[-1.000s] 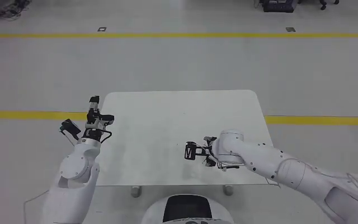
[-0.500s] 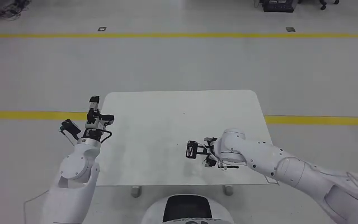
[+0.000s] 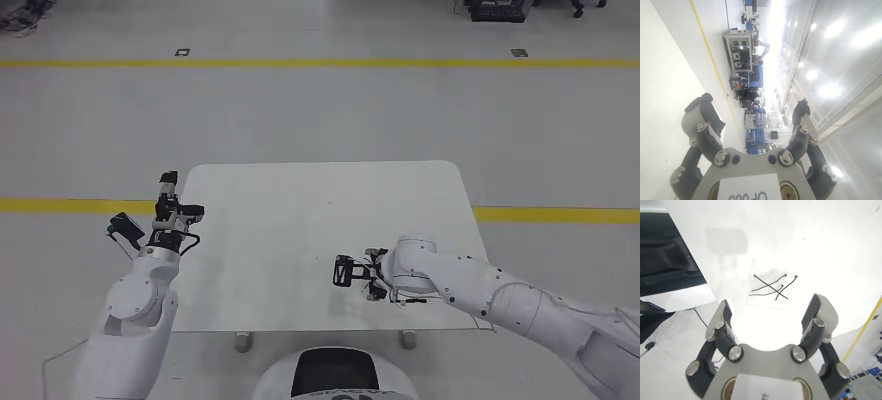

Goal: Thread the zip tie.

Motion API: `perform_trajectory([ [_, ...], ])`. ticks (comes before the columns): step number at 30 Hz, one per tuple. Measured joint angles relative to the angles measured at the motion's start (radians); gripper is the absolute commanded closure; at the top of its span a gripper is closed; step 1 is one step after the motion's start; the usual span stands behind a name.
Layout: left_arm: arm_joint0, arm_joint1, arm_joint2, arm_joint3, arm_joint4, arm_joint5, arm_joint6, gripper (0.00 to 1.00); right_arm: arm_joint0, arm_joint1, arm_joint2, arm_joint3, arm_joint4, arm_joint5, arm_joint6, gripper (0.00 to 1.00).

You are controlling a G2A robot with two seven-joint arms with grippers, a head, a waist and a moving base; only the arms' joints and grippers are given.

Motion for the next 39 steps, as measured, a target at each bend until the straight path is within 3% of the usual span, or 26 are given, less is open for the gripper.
perform_trajectory([
  [9,0.000,0.000,0.000,0.000,0.000,0.000,0.000,0.00,0.001,0.000,-0.003,-0.003,-0.003,0.000,0.000,0.00],
  [11,0.000,0.000,0.000,0.000,0.000,0.000,0.000,0.00,0.008,-0.001,-0.023,-0.015,-0.046,0.000,0.005,0.00],
  [21,0.000,0.000,0.000,0.000,0.000,0.000,0.000,0.00,0.007,-0.016,-0.027,-0.082,-0.094,0.000,0.138,0.00],
  [30,0.000,0.000,0.000,0.000,0.000,0.000,0.000,0.00,0.004,-0.015,-0.024,-0.077,-0.093,0.001,0.133,0.00],
  [32,0.000,0.000,0.000,0.000,0.000,0.000,0.000,0.00,-0.009,-0.010,-0.014,-0.048,-0.099,0.000,0.076,0.00],
  [35,0.000,0.000,0.000,0.000,0.000,0.000,0.000,0.00,-0.012,0.001,-0.013,-0.030,-0.105,0.000,-0.003,0.31],
  [36,0.000,0.000,0.000,0.000,0.000,0.000,0.000,0.00,-0.010,0.004,-0.014,-0.026,-0.102,0.000,-0.014,0.50],
  [39,0.000,0.000,0.000,0.000,0.000,0.000,0.000,0.00,-0.002,0.012,-0.023,-0.012,-0.087,0.000,-0.050,0.59],
])
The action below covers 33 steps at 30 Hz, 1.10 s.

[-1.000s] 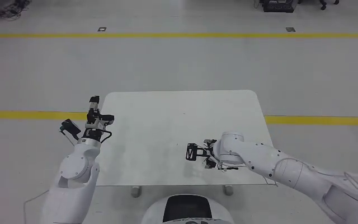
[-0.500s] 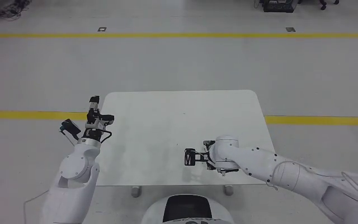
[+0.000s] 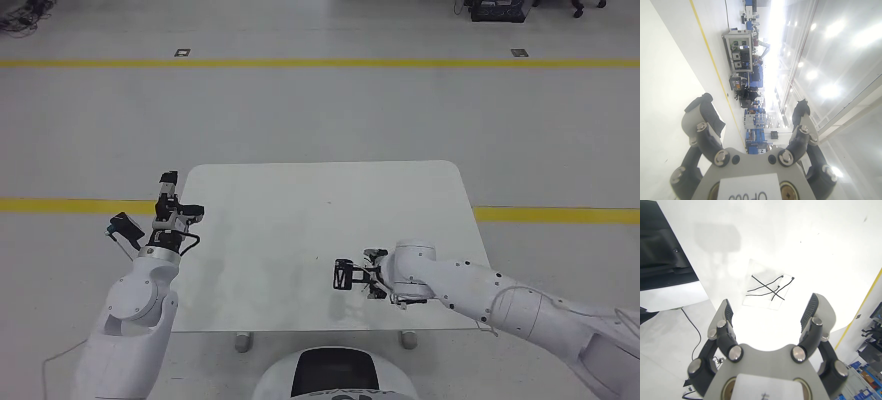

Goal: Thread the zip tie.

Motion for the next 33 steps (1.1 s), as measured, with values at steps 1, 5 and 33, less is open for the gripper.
perform_trajectory([
  [1,0.000,0.000,0.000,0.000,0.000,0.000,0.000,0.00,0.003,0.003,-0.003,0.006,0.005,0.000,-0.013,0.62],
  [5,0.000,0.000,0.000,0.000,0.000,0.000,0.000,0.00,0.002,0.009,-0.004,0.014,0.015,0.000,-0.026,0.66],
  [33,0.000,0.000,0.000,0.000,0.000,0.000,0.000,0.00,-0.051,-0.071,-0.004,0.127,-0.095,0.000,-0.006,0.71],
])
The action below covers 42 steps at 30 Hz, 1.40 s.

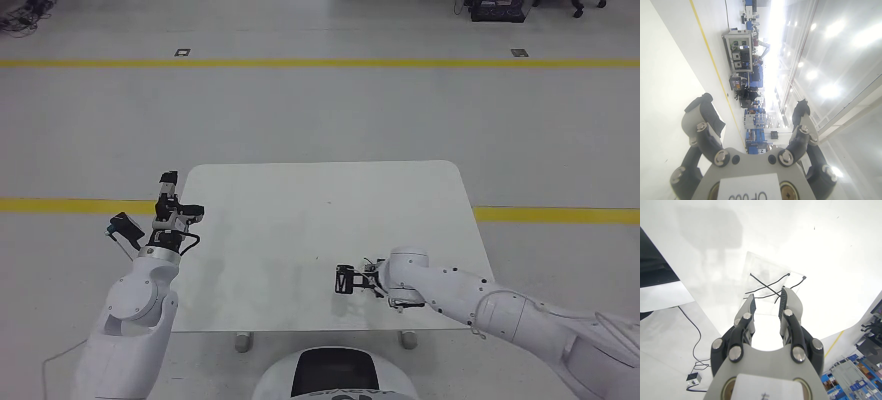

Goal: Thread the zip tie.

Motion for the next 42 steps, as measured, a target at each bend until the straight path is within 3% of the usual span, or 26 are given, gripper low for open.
perform_trajectory([
  [25,0.000,0.000,0.000,0.000,0.000,0.000,0.000,0.00,-0.022,-0.081,0.000,0.100,-0.108,0.000,0.014,0.67],
  [36,0.000,0.000,0.000,0.000,0.000,0.000,0.000,0.00,-0.041,-0.101,0.000,0.108,-0.178,0.000,-0.010,0.62],
  [42,0.000,0.000,0.000,0.000,0.000,0.000,0.000,0.00,-0.045,-0.110,0.000,0.118,-0.187,0.000,0.005,0.66],
])
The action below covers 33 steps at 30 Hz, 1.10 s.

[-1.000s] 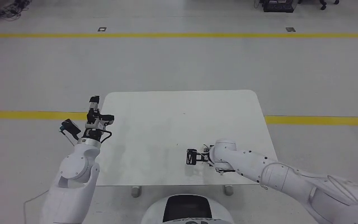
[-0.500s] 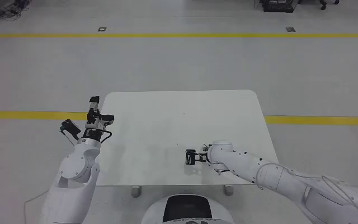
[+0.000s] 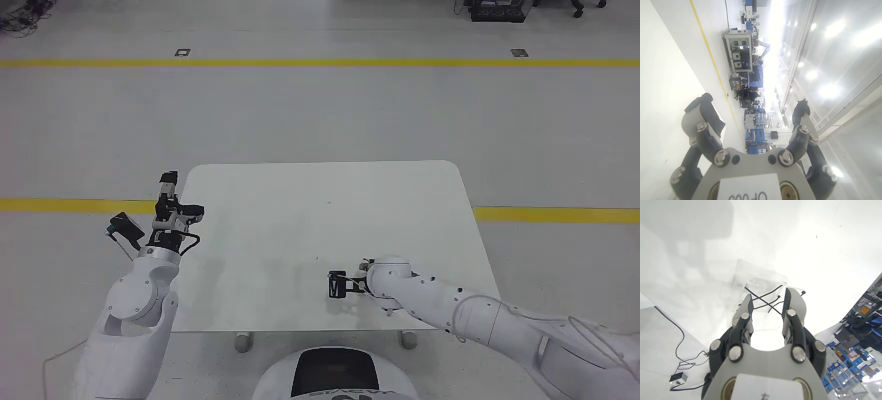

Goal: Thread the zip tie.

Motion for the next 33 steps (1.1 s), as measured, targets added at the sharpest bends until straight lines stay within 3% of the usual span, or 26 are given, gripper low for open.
perform_trajectory([
  [16,0.000,0.000,0.000,0.000,0.000,0.000,0.000,0.00,-0.005,-0.034,0.000,0.051,-0.004,0.000,0.010,0.91],
  [27,0.000,0.000,0.000,0.000,0.000,0.000,0.000,0.00,-0.001,-0.038,0.000,0.068,0.015,0.000,-0.018,0.79],
  [33,0.000,0.000,0.000,0.000,0.000,0.000,0.000,0.00,0.011,-0.032,0.000,0.085,0.048,0.000,-0.050,0.81],
])
